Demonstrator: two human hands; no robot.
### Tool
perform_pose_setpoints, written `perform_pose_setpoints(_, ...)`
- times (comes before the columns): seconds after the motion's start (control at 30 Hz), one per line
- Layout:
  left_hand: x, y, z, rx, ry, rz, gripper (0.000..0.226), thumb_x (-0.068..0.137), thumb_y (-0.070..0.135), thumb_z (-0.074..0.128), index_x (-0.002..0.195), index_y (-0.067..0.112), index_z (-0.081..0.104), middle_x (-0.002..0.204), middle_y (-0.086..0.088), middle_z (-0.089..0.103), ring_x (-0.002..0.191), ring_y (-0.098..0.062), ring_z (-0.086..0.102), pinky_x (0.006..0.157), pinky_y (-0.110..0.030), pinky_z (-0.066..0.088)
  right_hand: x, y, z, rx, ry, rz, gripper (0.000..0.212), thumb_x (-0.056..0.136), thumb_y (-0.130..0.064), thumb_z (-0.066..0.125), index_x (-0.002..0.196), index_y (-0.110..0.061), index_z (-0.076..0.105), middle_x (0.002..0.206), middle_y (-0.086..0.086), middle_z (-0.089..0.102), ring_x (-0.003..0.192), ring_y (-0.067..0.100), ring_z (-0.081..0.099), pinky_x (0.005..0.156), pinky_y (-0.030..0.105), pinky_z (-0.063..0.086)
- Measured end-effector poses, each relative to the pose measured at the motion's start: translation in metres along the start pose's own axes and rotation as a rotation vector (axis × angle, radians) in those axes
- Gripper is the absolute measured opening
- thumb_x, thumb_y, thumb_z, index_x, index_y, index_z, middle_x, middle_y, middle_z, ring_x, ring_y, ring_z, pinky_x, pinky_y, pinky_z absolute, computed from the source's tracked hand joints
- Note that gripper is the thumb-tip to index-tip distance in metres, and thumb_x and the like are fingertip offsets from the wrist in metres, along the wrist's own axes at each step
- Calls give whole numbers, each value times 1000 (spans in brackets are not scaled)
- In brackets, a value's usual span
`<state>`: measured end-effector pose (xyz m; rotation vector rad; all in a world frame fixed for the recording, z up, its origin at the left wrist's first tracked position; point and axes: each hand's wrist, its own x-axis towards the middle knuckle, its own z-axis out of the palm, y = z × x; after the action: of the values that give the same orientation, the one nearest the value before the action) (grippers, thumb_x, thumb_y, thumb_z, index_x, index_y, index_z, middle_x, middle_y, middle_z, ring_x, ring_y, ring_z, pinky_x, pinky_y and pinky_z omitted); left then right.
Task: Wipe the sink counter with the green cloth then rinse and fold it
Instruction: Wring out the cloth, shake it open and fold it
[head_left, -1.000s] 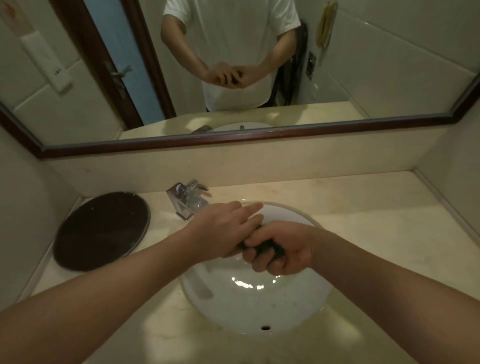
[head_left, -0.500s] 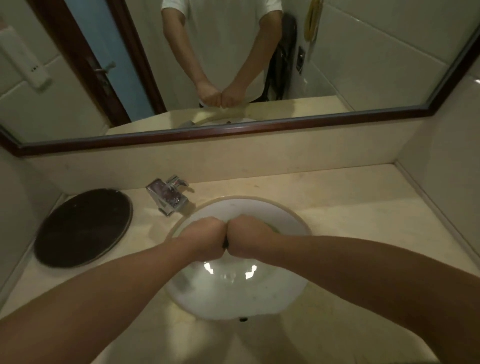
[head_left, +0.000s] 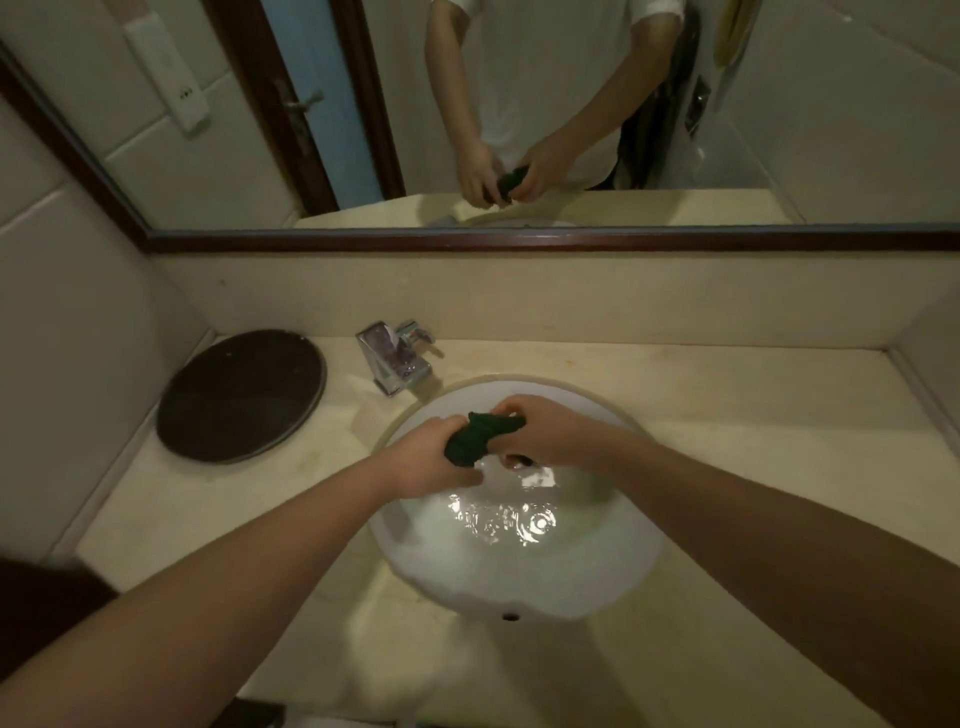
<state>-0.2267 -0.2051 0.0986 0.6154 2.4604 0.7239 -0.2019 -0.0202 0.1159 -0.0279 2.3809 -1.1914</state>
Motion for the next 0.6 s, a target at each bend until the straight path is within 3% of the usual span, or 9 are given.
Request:
perform_pose_setpoints(0.1,-10,-3,-12,-318,116,32,30,93,33,60,122,29,57,95,1,66,86,-10,66,68,-18,52,-13,-17,-4,31,133,-39,11,97,-13,52,101,-9,61,67,-3,61,45,-4,56,47,11,43)
perform_pose_setpoints(0.2,-12,-2,-26,-381,222,44,14,93,22,60,104,25,66,91,4,67,88,-10,64,71,-18,47,-18,-36,3,-14,167,-88,18,98,-15,50,103,-3,63,67,-3,61,41,-8,54,42,6,38)
perform_pose_setpoints(0.27,-17,-1,-37,-430,268,28,11,91,15,61,84,21,66,82,5,65,83,-12,61,71,-22,44,-15,-48,11,-59,196,-99,20,98,-22,52,104,-7,64,73,-1,64,49,-5,59,46,10,44)
perform_pose_setpoints(0.33,-24,-6,-48,-544,289,26,18,91,12,58,75,19,62,76,2,62,78,-14,59,72,-27,44,-12,-58,19,-34,281,-98,21,97,-27,53,104,-10,63,81,4,68,62,11,67,56,23,54)
perform_pose_setpoints(0.4,-31,-13,-59,-685,301,36,20,93,11,54,74,18,59,77,-2,61,80,-18,59,79,-34,47,-10,-69,22,51,357,-109,20,97,-26,54,102,-9,63,82,10,70,66,23,69,58,33,57)
perform_pose_setpoints(0.47,-38,-18,-74,-856,327,30,20,94,11,50,77,16,59,79,-7,59,82,-23,57,84,-42,48,-10,-81,23,49,404,-122,20,97,-23,53,96,-6,64,78,12,67,64,23,66,58,36,53)
perform_pose_setpoints(0.6,-57,-22,-109,-925,344,56,21,101,19,42,87,14,57,81,-5,58,80,-17,58,76,-32,46,-13,-108,28,-107,542,-134,29,99,-23,49,88,-4,67,88,13,67,84,23,59,71,30,42)
